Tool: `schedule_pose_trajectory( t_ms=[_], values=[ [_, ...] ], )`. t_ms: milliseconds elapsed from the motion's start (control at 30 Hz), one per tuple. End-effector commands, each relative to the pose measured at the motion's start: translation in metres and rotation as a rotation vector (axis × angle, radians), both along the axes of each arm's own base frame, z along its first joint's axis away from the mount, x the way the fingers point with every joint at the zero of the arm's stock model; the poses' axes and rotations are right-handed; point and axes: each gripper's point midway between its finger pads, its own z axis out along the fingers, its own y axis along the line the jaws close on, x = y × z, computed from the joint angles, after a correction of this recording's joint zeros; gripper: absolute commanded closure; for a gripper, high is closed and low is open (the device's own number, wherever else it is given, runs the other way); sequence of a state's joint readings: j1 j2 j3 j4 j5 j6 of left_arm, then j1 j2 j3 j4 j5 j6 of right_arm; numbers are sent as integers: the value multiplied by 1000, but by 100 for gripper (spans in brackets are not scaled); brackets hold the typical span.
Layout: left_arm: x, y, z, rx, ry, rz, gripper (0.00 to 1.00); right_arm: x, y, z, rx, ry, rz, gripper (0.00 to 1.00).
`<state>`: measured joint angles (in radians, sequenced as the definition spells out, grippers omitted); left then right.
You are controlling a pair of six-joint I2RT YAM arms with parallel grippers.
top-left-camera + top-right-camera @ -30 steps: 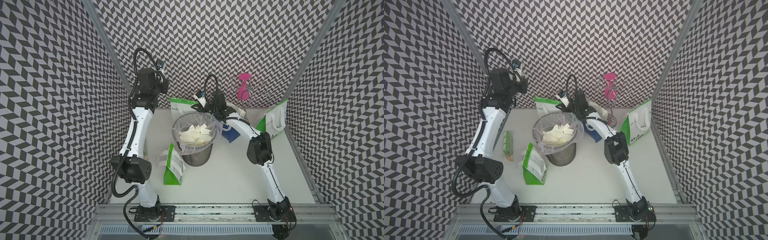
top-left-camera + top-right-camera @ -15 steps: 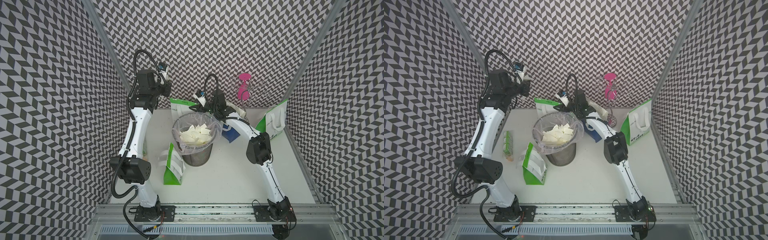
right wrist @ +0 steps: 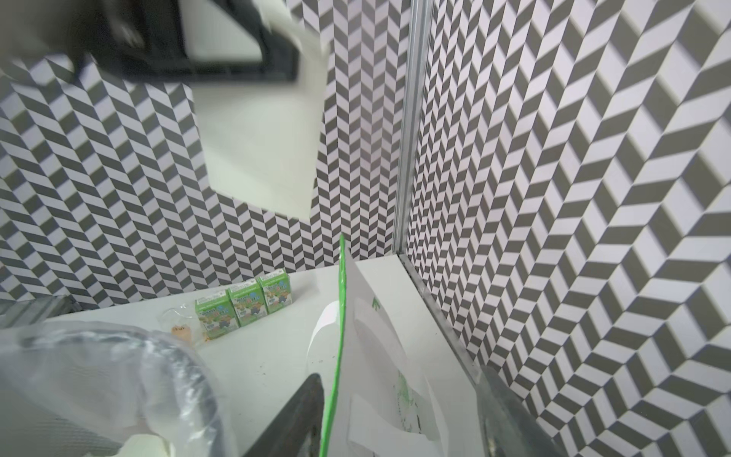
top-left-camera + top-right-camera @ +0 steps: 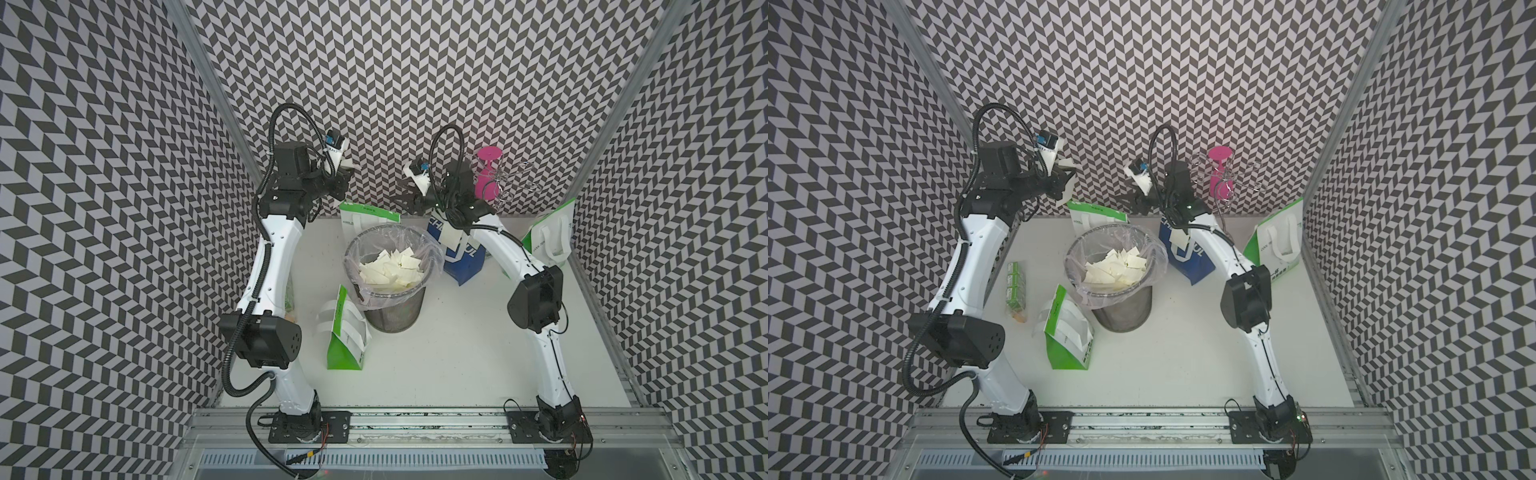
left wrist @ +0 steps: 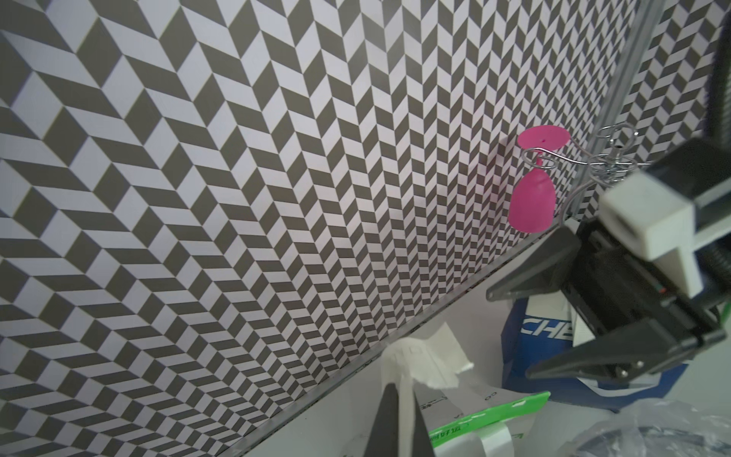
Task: Shred takeout receipts and throw away
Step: Shred the takeout receipt.
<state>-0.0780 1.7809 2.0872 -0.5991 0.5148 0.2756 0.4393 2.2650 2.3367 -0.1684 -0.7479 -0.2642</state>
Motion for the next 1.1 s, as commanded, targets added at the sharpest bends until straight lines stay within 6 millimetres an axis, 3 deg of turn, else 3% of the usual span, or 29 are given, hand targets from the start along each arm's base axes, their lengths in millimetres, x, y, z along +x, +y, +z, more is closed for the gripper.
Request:
schedule_pose_trajectory(
  t_ms=[0, 233, 467, 633, 867, 1067],
  values=[
    [-37, -24, 19, -22, -35, -185, 100, -34, -14, 56, 45, -97, 64, 40],
    [-74, -63, 21, -41, -35, -415, 100, -91, -27, 82, 40, -121, 196, 38],
    [-110, -98, 28, -91, -30, -606, 100, -138, -33, 79, 19, -88, 313, 37],
    [-130, -113, 32, -133, -6, -698, 100, -153, -29, 76, 6, -89, 324, 39],
    [-146, -121, 19, -145, 59, -746, 100, -157, -32, 98, 52, -127, 295, 43],
    [-149, -122, 13, -142, 81, -741, 100, -176, -32, 106, 88, -116, 391, 64]
  ],
)
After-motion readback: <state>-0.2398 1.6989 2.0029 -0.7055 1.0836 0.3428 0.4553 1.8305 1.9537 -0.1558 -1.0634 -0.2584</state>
